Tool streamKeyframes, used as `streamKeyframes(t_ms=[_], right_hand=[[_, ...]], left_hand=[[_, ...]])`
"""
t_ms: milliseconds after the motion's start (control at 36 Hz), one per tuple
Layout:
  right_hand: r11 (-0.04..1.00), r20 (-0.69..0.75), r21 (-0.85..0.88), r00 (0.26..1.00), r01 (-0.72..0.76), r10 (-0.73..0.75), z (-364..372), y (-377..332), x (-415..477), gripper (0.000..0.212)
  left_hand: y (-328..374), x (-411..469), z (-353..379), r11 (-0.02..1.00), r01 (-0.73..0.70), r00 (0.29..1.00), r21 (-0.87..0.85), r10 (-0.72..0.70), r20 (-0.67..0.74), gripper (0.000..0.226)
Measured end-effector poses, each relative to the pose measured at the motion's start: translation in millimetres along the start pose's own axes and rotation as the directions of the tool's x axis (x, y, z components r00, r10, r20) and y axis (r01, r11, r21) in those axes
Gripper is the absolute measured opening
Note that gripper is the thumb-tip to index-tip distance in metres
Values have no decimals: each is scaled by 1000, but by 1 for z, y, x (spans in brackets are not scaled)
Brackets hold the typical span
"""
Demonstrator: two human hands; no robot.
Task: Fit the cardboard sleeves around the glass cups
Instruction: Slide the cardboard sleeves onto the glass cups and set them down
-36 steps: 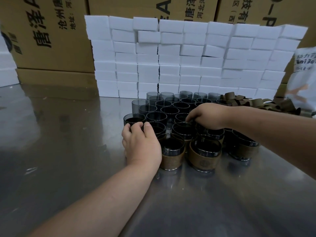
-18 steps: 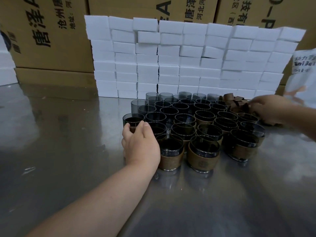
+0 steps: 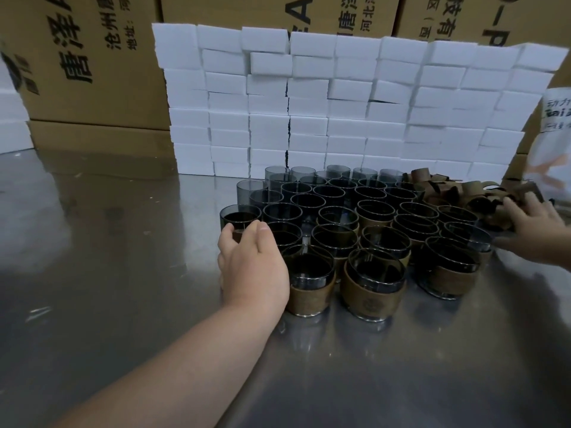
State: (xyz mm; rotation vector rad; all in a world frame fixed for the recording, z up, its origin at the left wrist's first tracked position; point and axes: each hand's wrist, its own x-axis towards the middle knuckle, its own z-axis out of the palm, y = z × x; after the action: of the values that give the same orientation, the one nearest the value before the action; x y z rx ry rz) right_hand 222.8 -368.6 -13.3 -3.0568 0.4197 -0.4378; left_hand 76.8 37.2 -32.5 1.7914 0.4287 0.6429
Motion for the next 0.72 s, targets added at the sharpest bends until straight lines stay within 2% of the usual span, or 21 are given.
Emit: streamKeyframes(t_ms=[111,250,361,444,556,667,722], right_hand=[[1000,-41,27,999,-2,3,1,0,30,106],[990,39,114,996,-83,79,14,21,94,126],[983,-5,165,996,-84,86,41,35,142,103],[988,-49,115,992,-107,113,54,24,136,89],[994,20,95,999,-52,51,50,15,103,79],[1000,2,20,1000,-6,6,24,7,83,67],[1000,12,-7,1000,23,-23,13,5,75,69]], left_hand=[[0,0,2,1000,-24,1000,16,24,-1,37],[-2,1,3,999,-42,999,7,42,4,39],[-4,3,3,998,-56,998,-15,56,-8,35],[-4,3,4,998,-47,999,-41,47,-9,29],[-4,3,3,997,-68,998,-34,68,8,32],[-2,2,1,997,-73,997,-20,73,27,29],[-2,2,1,997,-71,997,-16,72,25,29]])
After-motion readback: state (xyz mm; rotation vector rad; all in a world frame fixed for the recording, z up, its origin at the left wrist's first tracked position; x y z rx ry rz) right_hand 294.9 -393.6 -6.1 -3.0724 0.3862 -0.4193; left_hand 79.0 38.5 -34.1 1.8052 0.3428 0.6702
